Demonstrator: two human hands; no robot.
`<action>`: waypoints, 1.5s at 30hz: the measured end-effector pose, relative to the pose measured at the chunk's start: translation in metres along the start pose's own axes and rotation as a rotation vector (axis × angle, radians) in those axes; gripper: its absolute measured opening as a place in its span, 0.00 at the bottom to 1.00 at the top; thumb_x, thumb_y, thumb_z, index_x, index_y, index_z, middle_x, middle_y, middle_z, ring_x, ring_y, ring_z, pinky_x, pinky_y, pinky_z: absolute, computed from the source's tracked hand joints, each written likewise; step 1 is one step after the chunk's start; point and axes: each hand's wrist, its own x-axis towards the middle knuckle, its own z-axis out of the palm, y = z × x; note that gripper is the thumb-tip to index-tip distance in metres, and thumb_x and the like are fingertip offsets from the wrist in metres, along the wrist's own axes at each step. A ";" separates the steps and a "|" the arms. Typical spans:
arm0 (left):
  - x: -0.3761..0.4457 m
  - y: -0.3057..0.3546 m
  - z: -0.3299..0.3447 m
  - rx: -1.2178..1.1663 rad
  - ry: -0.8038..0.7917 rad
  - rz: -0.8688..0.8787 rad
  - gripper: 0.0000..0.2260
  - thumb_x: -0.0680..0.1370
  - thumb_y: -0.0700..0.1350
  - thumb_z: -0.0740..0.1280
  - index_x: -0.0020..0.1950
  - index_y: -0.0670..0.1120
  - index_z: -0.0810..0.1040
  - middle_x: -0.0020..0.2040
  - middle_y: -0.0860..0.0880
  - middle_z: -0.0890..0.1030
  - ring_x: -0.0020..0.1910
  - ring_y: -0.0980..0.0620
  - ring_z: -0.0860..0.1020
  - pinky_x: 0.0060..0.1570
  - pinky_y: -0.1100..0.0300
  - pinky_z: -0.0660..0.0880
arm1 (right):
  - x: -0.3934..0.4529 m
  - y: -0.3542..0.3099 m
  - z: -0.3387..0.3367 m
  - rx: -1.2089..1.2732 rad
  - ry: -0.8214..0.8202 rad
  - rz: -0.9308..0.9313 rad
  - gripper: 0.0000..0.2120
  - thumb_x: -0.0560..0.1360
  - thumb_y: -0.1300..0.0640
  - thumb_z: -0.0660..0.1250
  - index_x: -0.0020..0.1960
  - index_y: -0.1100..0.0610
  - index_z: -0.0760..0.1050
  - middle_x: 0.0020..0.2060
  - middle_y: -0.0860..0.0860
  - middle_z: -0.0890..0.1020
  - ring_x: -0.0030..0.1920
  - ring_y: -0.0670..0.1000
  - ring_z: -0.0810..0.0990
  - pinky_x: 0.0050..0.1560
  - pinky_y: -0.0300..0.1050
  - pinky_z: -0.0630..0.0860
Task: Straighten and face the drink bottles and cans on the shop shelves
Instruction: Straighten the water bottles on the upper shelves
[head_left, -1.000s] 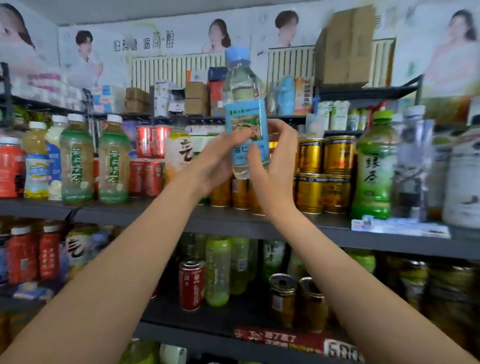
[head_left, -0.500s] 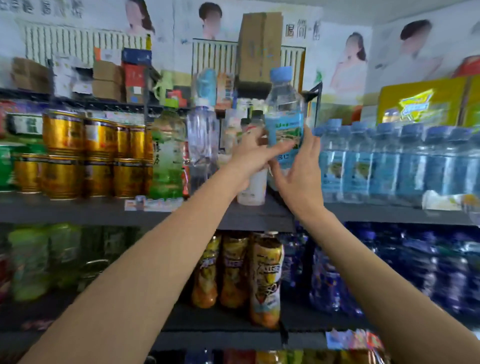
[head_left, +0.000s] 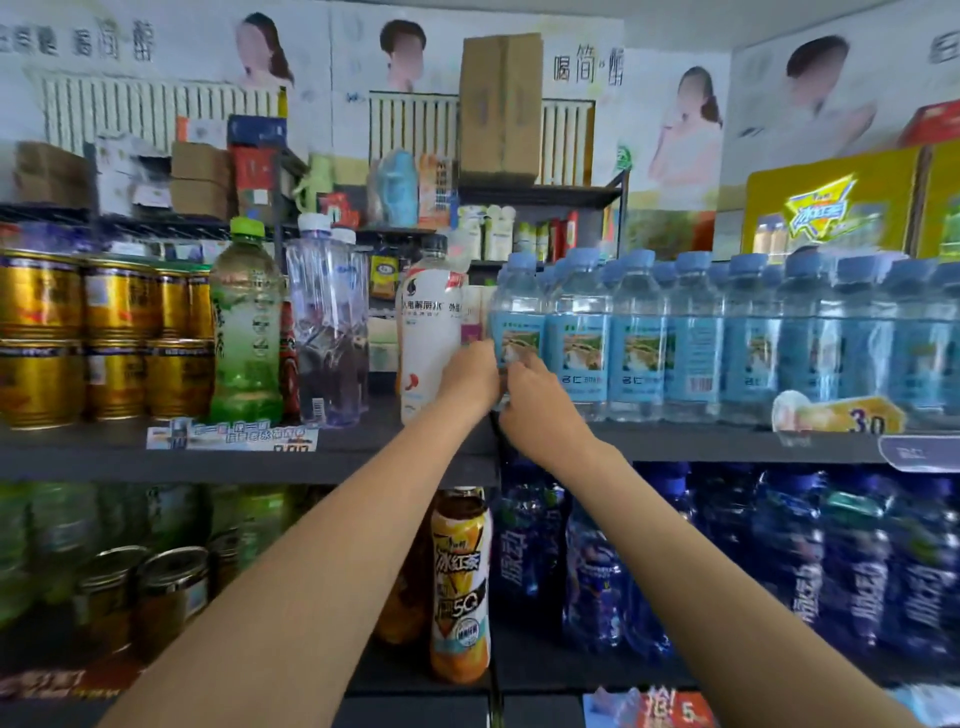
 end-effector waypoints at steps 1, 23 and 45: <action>-0.001 -0.002 0.003 0.016 0.002 -0.010 0.12 0.81 0.43 0.56 0.57 0.38 0.74 0.54 0.41 0.78 0.53 0.42 0.75 0.54 0.53 0.72 | 0.001 0.000 0.002 0.003 -0.039 0.018 0.15 0.75 0.68 0.58 0.62 0.65 0.67 0.69 0.62 0.62 0.61 0.62 0.71 0.56 0.48 0.69; -0.029 -0.046 -0.064 -0.227 0.485 0.047 0.12 0.76 0.32 0.59 0.58 0.42 0.73 0.52 0.48 0.79 0.50 0.52 0.77 0.53 0.58 0.74 | 0.060 -0.049 0.023 0.404 0.144 0.067 0.37 0.72 0.55 0.71 0.70 0.68 0.54 0.66 0.62 0.67 0.66 0.60 0.68 0.59 0.48 0.68; -0.156 -0.107 -0.267 -0.826 0.523 0.128 0.41 0.56 0.52 0.76 0.66 0.42 0.69 0.58 0.46 0.79 0.56 0.50 0.79 0.53 0.56 0.78 | -0.013 -0.293 0.046 0.517 0.627 -0.335 0.36 0.66 0.41 0.66 0.66 0.63 0.66 0.55 0.60 0.72 0.55 0.60 0.70 0.52 0.54 0.70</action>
